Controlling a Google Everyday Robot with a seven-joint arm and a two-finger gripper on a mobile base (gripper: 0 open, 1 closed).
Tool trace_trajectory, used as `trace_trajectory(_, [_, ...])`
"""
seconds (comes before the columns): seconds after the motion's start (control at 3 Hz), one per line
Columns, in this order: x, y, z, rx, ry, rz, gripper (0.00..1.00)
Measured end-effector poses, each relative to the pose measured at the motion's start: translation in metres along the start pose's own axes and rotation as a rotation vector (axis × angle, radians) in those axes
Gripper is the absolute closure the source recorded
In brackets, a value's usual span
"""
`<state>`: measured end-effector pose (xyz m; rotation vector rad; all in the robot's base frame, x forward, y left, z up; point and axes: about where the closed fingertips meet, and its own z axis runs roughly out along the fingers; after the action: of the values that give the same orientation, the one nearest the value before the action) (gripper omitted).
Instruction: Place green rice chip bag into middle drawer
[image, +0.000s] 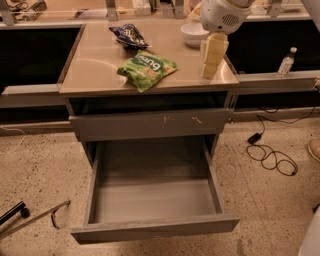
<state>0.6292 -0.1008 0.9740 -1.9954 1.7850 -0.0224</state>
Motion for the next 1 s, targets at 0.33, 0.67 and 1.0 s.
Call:
trace_trajectory(0.33, [0.000,-0.001,0.001,0.001,-0.001,-0.001,0.00])
trace_trajectory(0.67, [-0.008,-0.027,0.022,0.034,-0.029,-0.047,0.00])
trace_trajectory(1.0, [-0.034,-0.066,0.062,0.054,-0.089,-0.135,0.00])
